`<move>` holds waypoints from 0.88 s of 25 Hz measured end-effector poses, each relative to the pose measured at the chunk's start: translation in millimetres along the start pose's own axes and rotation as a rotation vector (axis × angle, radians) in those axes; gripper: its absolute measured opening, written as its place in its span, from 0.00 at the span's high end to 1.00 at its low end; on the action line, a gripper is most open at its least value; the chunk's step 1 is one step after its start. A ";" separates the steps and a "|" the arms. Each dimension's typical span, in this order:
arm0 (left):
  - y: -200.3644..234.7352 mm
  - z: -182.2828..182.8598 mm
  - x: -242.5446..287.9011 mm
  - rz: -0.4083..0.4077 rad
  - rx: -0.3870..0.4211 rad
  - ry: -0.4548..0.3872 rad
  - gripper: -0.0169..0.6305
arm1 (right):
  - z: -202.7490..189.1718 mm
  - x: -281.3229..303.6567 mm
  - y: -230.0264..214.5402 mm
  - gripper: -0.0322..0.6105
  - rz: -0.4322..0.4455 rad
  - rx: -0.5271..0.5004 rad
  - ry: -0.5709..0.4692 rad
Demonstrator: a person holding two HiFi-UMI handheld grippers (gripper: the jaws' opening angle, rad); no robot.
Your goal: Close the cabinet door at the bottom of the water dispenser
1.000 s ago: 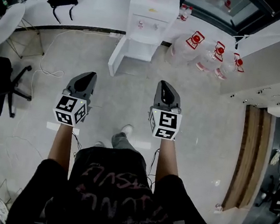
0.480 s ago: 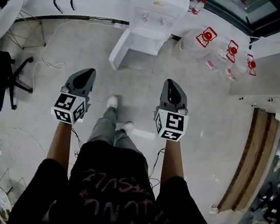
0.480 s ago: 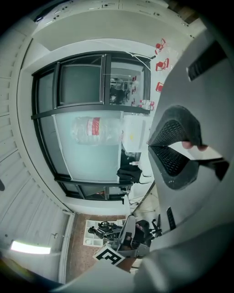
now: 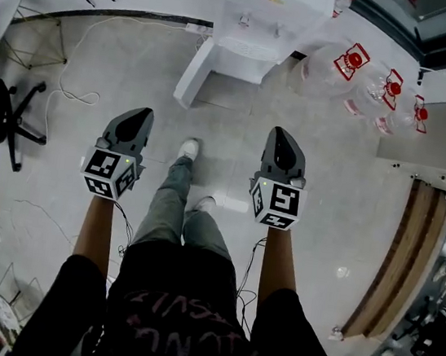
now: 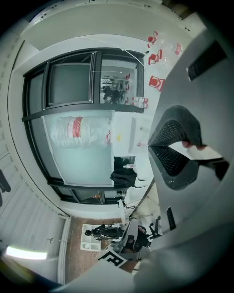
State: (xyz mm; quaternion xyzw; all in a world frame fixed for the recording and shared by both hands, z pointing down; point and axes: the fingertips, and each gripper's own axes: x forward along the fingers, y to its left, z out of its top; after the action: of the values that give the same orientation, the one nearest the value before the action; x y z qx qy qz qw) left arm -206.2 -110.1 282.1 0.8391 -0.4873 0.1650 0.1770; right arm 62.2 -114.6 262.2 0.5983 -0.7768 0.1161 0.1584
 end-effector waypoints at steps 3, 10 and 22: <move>14.7 -19.0 21.2 0.001 -0.009 0.016 0.95 | -12.0 25.6 3.7 0.93 0.008 0.000 0.002; 44.3 -77.3 79.6 0.000 -0.016 0.031 0.95 | -73.5 84.4 1.3 0.93 0.019 -0.008 0.021; 90.1 -181.7 156.8 0.033 -0.026 0.001 0.95 | -192.8 171.0 -2.7 0.93 0.034 0.017 0.025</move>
State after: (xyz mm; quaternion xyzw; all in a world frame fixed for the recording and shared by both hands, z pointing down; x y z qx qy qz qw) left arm -230.3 -187.7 525.3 0.8284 -0.5031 0.1619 0.1855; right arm 45.5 -196.7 505.9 0.5849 -0.7838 0.1329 0.1607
